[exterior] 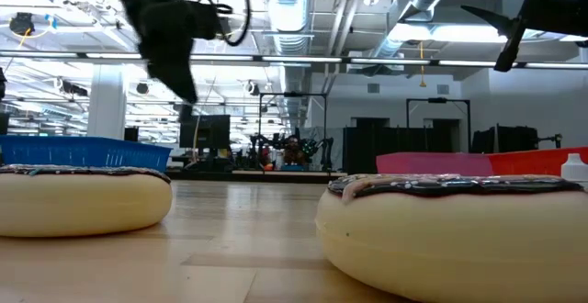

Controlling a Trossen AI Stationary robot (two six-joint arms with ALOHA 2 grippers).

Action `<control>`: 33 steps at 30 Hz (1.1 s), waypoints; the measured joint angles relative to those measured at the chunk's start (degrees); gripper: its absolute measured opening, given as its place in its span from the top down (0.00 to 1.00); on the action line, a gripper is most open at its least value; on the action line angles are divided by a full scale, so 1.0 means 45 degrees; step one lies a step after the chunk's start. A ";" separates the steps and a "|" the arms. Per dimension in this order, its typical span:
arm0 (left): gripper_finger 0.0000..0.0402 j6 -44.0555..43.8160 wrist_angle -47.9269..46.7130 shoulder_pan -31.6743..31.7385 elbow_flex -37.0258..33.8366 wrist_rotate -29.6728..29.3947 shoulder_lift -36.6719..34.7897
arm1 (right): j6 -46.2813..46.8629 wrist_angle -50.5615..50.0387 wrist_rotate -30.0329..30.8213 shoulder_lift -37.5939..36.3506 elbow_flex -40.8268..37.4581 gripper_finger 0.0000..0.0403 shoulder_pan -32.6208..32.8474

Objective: Pick & Place Food Item
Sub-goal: Put the black food coloring bottle into the blue bin

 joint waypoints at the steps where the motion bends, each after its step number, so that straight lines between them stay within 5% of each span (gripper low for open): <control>1: 0.90 -0.0545 -0.0011 -0.0238 -0.0260 -0.0137 -0.0285 | 0.0000 -0.0002 0.0000 -0.0005 0.0000 0.80 0.0000; 11: 0.90 -0.5578 -0.0667 -0.2565 -0.1651 -0.3000 -0.1449 | 0.0103 -0.0051 0.0025 -0.0005 0.0000 0.80 0.0000; 19: 0.90 -0.7584 -0.0039 -0.2605 -0.3036 -0.4119 -0.1327 | 0.0136 -0.0270 0.0107 -0.0005 0.0000 0.80 0.0000; 28: 0.89 -0.8384 0.1470 -0.2355 -0.4289 -0.3783 -0.1327 | 0.0243 -0.0265 0.0107 -0.0001 0.0000 0.80 0.0000; 33: 0.77 -0.8507 0.1573 -0.2352 -0.4380 -0.3806 -0.1327 | 0.0272 -0.0264 0.0107 0.0000 0.0000 0.80 0.0000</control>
